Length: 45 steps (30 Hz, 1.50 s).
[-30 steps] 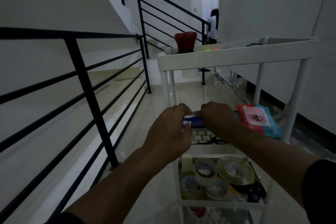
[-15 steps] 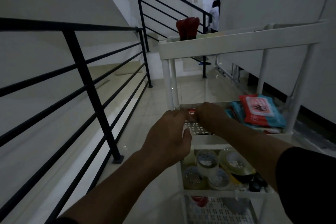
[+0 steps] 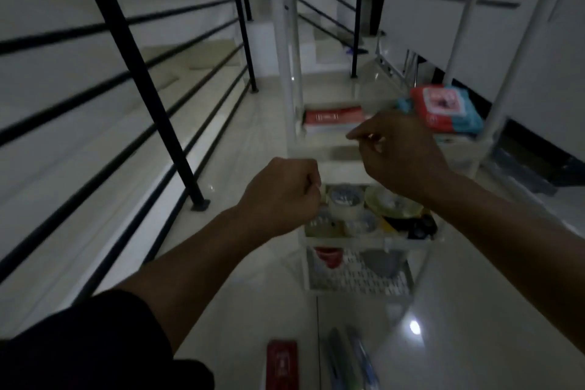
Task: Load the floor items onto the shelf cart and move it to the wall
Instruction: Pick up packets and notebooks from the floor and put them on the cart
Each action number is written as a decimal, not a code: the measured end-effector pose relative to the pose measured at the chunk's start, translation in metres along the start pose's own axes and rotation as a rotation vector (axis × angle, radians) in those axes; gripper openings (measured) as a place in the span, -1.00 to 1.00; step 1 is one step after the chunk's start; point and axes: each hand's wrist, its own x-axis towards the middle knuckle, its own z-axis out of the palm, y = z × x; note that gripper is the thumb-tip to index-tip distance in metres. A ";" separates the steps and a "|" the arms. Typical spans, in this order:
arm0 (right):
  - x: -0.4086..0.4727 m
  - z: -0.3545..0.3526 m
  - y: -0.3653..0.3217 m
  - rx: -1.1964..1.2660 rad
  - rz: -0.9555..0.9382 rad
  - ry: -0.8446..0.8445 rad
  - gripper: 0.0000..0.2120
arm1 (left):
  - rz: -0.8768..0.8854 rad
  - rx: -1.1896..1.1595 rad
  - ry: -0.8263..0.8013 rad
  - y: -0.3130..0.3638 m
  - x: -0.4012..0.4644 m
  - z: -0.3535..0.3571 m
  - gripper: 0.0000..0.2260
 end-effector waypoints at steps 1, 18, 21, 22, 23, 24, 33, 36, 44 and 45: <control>-0.027 0.003 0.000 0.045 0.004 -0.008 -0.79 | -0.019 -0.012 -0.018 -0.002 -0.011 0.011 -0.82; -0.435 0.188 0.023 0.021 0.580 -0.992 -0.88 | -0.420 0.033 -0.691 -0.092 -0.257 0.212 -0.72; -0.450 0.201 0.021 -0.041 0.569 -0.967 -0.71 | -0.463 0.088 -0.699 -0.104 -0.271 0.238 -0.90; -0.453 0.205 0.021 -0.067 0.556 -0.959 -0.69 | -0.469 0.084 -0.701 -0.107 -0.274 0.245 -0.91; -0.456 0.209 0.021 -0.090 0.544 -0.953 -0.67 | -0.470 0.080 -0.710 -0.108 -0.276 0.251 -0.88; -0.457 0.211 0.021 -0.108 0.537 -0.951 -0.65 | -0.468 0.086 -0.717 -0.111 -0.278 0.257 -0.86; -0.456 0.227 0.030 -0.170 0.507 -0.930 -0.47 | -0.469 0.277 -0.625 -0.141 -0.261 0.297 -0.39; -0.452 0.228 0.031 -0.243 0.482 -0.980 -0.45 | -0.496 0.235 -0.787 -0.149 -0.256 0.307 -0.11; -0.442 0.228 0.024 -0.291 0.495 -0.962 -0.49 | -0.524 0.467 -0.830 -0.164 -0.257 0.309 -0.25; -0.443 0.227 0.022 -0.264 0.501 -0.952 -0.50 | -0.548 0.454 -0.876 -0.160 -0.260 0.306 -0.22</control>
